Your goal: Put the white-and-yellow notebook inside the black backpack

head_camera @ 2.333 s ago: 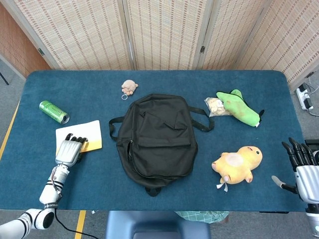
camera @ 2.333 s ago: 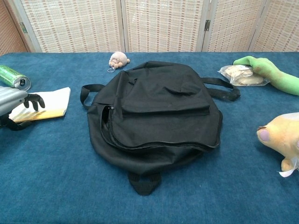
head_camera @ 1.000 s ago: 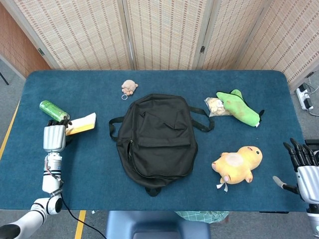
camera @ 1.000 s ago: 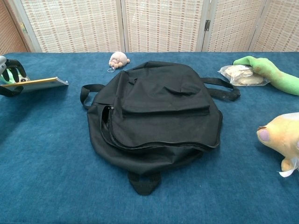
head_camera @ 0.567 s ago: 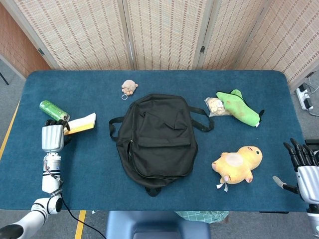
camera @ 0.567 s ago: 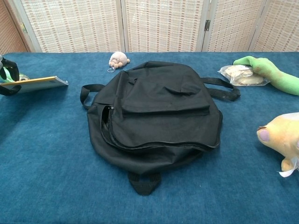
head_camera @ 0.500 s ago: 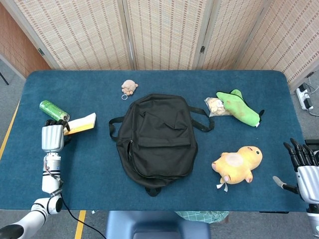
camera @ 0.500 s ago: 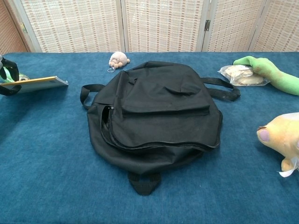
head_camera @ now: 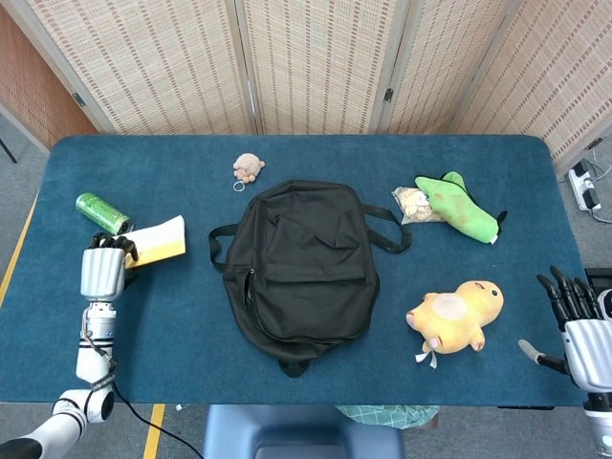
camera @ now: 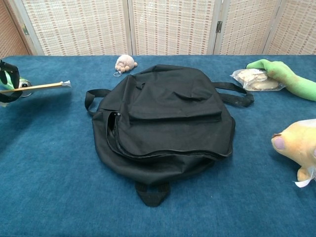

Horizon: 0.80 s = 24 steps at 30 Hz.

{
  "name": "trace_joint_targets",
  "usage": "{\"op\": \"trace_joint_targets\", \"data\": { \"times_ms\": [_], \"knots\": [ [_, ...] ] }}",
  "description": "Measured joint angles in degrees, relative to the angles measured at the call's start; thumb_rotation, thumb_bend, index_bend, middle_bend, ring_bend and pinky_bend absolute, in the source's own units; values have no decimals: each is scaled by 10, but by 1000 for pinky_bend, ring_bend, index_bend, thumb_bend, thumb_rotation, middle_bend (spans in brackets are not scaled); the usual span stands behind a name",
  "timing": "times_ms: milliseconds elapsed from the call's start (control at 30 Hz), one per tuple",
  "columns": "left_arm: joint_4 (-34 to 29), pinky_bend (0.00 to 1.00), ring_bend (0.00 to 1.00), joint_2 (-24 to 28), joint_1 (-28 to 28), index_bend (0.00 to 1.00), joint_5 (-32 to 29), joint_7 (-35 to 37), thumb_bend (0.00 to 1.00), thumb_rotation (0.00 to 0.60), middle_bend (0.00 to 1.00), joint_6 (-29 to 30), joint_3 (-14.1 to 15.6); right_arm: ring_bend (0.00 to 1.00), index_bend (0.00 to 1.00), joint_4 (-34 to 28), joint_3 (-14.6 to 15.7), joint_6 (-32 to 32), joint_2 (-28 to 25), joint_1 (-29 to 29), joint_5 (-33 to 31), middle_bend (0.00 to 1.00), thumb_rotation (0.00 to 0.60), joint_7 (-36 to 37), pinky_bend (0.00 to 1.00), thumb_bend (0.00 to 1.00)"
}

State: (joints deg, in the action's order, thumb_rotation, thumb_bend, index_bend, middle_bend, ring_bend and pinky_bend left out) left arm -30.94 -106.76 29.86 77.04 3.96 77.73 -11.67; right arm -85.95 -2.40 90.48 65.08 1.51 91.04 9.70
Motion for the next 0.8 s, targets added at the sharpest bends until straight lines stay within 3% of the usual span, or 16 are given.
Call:
{"op": "trace_joint_targets", "data": {
  "times_ms": [333,500,600,800],
  "knots": [
    [-40,318,514,25,-31,693,58,19,526,600,571,109,33,75,0,-30,9,-9,-2,19,43,3,600,-44,0,43],
    [-64,317,514,40,-43,693,98,34,521,600,571,174,51,85,0,-68,10,-33,-7,44,69,37,600,-76,25,118],
    [-86,311,514,50,-47,693,124,37,519,600,571,203,62,97,28,-95,8,-65,-10,67,79,66,600,-92,61,172],
    [-134,306,514,70,-48,692,156,20,519,600,571,228,76,105,74,-145,-7,-170,-6,131,66,105,600,-130,85,180]
  ]
}}
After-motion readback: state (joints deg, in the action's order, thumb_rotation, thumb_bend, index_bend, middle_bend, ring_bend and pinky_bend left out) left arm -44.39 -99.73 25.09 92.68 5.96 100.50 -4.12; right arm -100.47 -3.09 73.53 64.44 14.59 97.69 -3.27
